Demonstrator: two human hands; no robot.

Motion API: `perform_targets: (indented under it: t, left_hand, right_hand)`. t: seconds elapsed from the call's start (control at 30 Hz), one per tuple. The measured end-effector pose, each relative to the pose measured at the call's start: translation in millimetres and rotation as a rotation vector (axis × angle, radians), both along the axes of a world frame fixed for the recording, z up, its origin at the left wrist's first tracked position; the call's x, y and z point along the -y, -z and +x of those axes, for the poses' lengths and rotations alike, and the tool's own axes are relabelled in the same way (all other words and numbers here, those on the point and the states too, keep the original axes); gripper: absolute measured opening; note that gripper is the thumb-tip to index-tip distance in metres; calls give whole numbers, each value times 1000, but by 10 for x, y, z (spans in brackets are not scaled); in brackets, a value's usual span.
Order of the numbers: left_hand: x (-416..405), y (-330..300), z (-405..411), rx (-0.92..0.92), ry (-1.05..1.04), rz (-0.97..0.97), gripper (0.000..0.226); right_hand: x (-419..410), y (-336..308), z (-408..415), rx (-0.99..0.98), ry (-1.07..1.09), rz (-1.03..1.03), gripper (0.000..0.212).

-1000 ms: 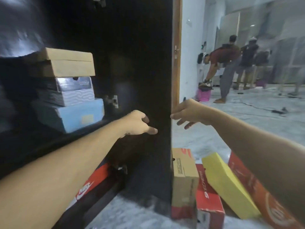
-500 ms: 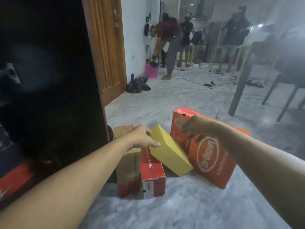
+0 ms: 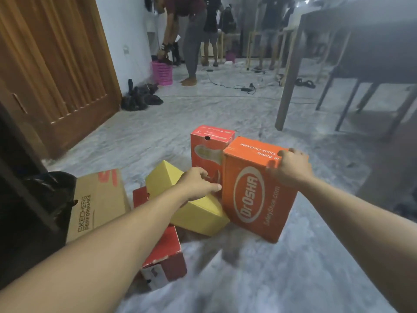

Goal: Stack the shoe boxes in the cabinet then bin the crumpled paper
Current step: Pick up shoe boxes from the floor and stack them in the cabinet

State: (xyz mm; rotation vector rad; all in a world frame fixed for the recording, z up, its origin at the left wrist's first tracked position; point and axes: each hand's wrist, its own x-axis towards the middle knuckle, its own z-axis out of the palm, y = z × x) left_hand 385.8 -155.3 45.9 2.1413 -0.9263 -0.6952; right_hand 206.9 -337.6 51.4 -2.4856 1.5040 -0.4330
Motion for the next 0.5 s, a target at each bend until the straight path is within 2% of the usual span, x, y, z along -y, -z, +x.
perform_targets:
  t: [0.1, 0.2, 0.43, 0.5]
  left_hand:
    - [396, 71, -71, -36, -4, -65, 76]
    - [717, 100, -121, -49, -36, -109, 80]
    - [1082, 159, -174, -141, -61, -184, 70]
    - [1126, 203, -259, -134, -41, -171, 55]
  right_hand:
    - [269, 106, -139, -12, 43, 98, 65]
    - [355, 184, -252, 4, 3, 141, 59]
    - [153, 390, -526, 16, 18, -70, 66]
    - [127, 390, -633, 18, -21, -118, 76]
